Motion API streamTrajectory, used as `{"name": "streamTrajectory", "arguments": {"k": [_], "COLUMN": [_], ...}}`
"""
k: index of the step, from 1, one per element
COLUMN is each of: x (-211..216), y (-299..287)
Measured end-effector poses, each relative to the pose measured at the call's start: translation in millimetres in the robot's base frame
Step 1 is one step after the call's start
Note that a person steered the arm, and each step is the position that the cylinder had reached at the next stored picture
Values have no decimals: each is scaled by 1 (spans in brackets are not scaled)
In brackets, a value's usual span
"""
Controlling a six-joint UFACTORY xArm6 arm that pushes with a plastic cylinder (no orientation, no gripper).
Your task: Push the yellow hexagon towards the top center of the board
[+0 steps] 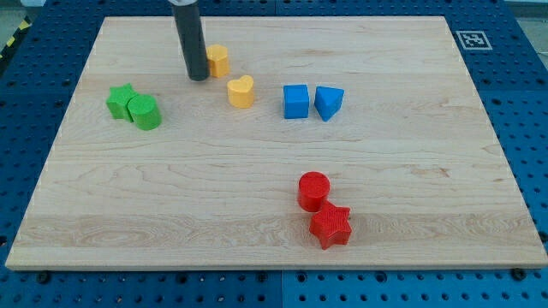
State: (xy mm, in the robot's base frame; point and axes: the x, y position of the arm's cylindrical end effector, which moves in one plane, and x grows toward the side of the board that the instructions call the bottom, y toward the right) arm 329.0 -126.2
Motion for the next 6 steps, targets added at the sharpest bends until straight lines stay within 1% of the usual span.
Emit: {"name": "streamTrajectory", "arguments": {"k": [1, 2, 3, 6], "x": [-10, -10, -11, -46], "y": [-8, -7, 7, 62]}}
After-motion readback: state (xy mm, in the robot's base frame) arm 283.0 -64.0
